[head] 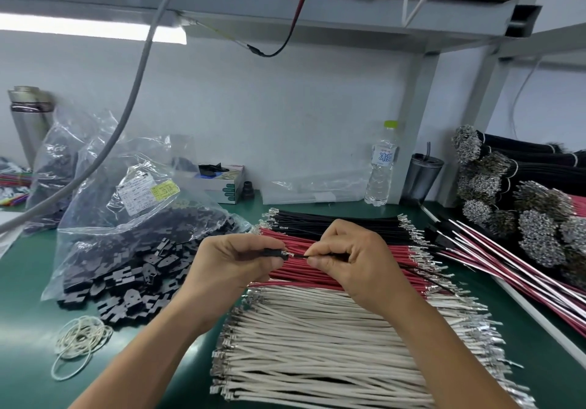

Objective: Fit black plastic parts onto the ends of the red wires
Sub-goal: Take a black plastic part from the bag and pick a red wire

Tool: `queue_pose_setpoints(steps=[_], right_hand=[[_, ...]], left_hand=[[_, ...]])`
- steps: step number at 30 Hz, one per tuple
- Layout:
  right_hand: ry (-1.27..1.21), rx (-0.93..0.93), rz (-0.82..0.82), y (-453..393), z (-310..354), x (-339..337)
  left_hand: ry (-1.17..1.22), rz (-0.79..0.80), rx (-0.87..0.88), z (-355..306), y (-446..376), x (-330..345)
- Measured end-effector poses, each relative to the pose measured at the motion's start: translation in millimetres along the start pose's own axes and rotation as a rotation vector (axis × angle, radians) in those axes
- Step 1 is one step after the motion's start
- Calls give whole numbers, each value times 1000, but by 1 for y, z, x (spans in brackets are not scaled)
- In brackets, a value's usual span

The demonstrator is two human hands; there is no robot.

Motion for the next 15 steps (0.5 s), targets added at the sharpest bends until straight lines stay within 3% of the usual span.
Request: queue_pose_setpoints(steps=[8,15], right_hand=[[-24,37,16,1,-4,1],[209,26,-41,3,-3,3]], left_hand=[[-46,28,-33,-1,2,0],[-124,-15,-46,9,1,4]])
Point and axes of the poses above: each hand's wrist, its own y-axis away from the middle knuckle, its own x-axis out of the palm, z = x × y, the point moved 2 cm from there along -y, towards the middle knuckle, and after that the axes turned 11 degrees about x, right-handed, at the moved point
